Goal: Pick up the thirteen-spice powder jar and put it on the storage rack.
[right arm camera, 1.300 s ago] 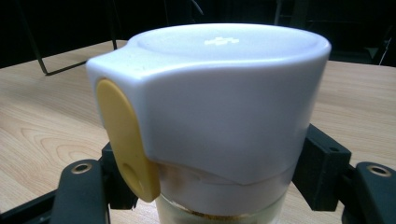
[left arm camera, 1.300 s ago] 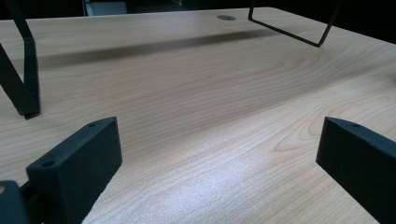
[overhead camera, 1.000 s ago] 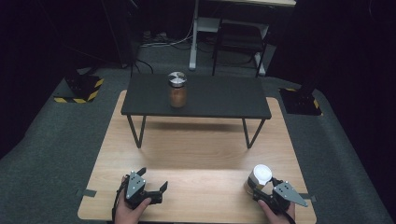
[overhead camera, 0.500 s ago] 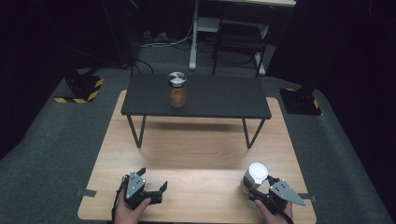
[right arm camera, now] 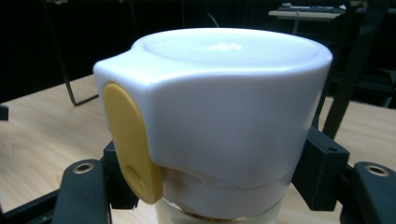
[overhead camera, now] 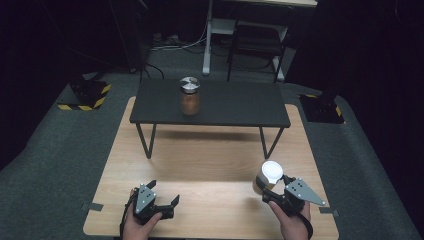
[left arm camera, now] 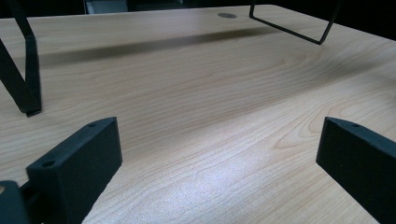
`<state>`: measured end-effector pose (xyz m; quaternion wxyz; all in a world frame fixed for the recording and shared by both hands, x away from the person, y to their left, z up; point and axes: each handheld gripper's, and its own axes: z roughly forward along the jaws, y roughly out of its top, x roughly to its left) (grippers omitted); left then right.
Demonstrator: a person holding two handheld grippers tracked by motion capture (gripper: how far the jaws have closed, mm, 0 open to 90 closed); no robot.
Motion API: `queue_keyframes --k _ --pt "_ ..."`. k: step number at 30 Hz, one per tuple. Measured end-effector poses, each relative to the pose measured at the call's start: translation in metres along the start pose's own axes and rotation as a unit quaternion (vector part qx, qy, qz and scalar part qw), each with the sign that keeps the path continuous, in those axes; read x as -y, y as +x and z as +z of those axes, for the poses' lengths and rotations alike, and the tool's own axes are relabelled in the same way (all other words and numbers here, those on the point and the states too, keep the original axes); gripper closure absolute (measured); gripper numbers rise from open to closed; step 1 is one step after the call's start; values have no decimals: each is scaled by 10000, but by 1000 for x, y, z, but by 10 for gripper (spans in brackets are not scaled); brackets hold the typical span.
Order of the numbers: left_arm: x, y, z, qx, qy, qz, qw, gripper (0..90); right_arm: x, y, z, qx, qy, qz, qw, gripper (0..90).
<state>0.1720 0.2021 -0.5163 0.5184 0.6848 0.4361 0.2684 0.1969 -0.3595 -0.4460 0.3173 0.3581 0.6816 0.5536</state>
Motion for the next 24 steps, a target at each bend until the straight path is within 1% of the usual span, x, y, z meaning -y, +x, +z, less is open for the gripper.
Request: queue_keyframes --k 1,5,7,13,14,18,19,24 --pt "0 0 0 6 -4 4 10000 5 0 0 0 0 0 0 10000 303" --pt "0 1 0 20 -8 1 10000 5 -17 0 10 -8 -69 -30 10000 303" --pt "0 1 0 23 -10 -7 10000 5 -20 0 12 -14 -93 -25 10000 303" --pt "0 1 0 20 -9 -12 10000 5 -44 0 24 -45 -190 -41 9998 303" --pt "0 1 0 20 -9 -12 10000 5 -44 0 24 -45 -190 -41 9998 303" --pt "1 1 -1 16 -13 -21 10000 5 -56 0 30 -41 -230 -48 9997 303" --pt "1 1 -1 12 -17 -30 10000 5 -62 0 33 -44 -265 -33 9996 303" --pt "1 1 -1 10 -21 -49 10000 5 -77 -2 40 -41 -318 4 9995 303"
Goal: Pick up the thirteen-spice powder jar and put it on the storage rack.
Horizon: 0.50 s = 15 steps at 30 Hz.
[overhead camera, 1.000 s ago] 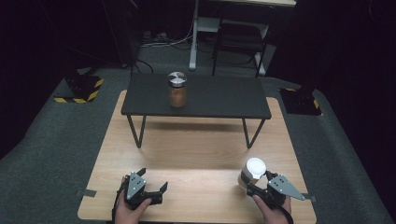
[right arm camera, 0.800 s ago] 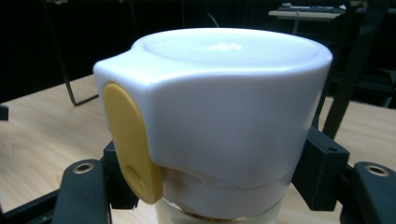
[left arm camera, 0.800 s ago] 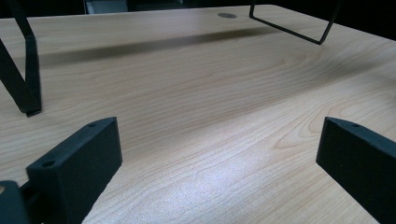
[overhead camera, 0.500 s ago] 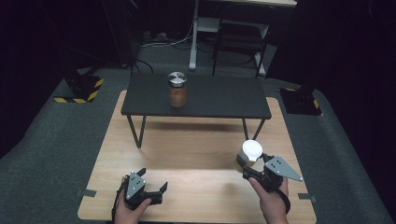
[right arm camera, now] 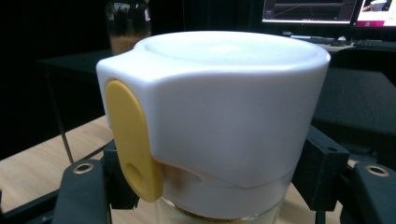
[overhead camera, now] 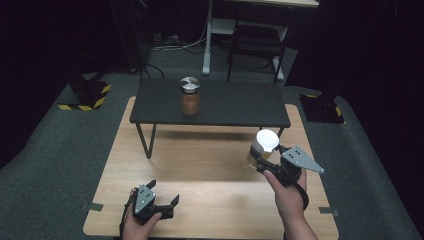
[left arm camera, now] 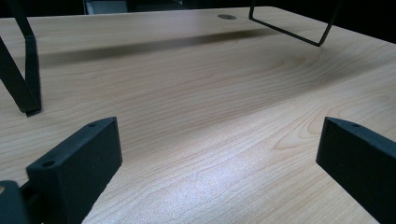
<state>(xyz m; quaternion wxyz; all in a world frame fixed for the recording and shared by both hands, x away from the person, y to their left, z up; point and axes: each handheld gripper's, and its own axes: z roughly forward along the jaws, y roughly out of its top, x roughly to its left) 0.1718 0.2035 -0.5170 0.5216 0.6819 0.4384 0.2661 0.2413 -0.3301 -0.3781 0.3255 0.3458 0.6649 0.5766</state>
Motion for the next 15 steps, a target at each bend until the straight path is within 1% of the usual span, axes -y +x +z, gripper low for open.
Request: queue_keyframes --k 3,6,7,9,12,13,15 --pt "0 1 0 10 -3 -19 10000 5 -12 -2 7 17 -44 46 10000 303" --pt "0 1 0 14 -1 -35 10000 5 -23 -2 13 27 -105 34 9999 303" --pt "0 1 0 13 2 -37 10000 5 -23 -2 13 27 -105 34 9999 303" --pt "0 1 0 18 3 -34 10000 5 -30 -2 17 27 -136 40 9999 303" --pt "0 2 0 35 -11 -59 10000 5 -41 -3 25 10 -180 8 9998 303" --pt "0 2 0 35 -11 -59 10000 5 -41 -3 25 10 -180 8 9998 303" --pt "0 3 0 39 -13 -59 10000 5 -49 -3 30 38 -204 -41 9998 303"
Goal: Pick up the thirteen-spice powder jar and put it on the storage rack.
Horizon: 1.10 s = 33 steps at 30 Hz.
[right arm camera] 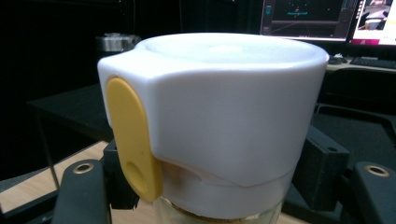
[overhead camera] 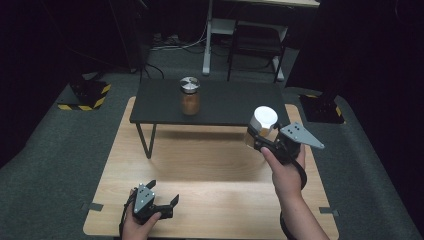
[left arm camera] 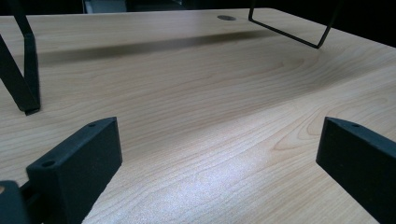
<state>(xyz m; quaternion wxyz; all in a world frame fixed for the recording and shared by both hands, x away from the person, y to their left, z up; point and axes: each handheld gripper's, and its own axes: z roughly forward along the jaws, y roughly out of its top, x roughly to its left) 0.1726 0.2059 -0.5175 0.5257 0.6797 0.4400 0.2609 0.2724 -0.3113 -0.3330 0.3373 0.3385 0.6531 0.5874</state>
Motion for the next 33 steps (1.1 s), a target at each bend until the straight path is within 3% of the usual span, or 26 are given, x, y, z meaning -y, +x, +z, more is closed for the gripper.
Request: queue_keyframes --k 9,13,33 --pt "0 1 0 20 13 4 10000 5 -21 -5 24 54 -29 0 10000 303" --pt "1 3 -1 27 -32 -89 10000 5 -30 -6 38 105 12 -2 9999 302" --pt "1 5 -1 79 -35 -64 9999 5 -45 -19 101 413 351 8 9985 301"
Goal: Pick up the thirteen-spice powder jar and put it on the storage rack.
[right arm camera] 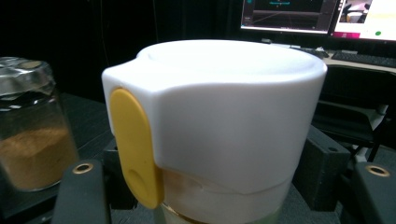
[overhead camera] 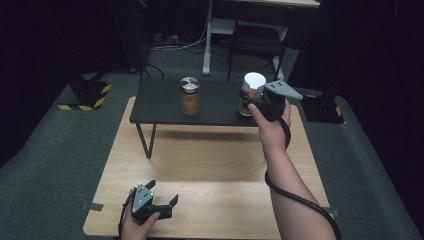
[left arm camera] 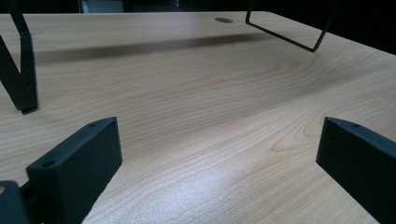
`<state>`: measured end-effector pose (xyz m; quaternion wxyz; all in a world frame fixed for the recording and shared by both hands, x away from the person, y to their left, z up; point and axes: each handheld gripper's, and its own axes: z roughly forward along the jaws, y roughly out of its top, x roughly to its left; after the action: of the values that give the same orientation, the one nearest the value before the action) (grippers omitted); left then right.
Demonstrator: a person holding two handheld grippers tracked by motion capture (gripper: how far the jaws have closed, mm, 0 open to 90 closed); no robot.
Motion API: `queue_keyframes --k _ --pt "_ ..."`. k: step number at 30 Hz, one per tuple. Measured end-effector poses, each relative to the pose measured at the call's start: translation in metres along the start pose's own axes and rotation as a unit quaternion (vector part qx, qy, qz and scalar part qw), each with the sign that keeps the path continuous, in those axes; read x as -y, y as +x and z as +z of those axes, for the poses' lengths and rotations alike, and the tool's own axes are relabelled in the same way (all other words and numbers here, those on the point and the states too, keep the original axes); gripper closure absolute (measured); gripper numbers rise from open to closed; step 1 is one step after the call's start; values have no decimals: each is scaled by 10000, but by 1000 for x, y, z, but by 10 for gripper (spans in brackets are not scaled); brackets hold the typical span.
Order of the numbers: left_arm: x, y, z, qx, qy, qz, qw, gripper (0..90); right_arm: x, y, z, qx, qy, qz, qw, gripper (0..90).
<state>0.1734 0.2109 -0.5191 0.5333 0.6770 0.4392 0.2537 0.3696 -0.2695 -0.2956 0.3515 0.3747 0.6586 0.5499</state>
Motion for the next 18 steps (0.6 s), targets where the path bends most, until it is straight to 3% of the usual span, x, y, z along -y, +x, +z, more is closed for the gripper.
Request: queue_keyframes --k 18 --pt "0 0 0 6 -5 9 10000 5 5 -3 12 -43 -14 34 10000 302"
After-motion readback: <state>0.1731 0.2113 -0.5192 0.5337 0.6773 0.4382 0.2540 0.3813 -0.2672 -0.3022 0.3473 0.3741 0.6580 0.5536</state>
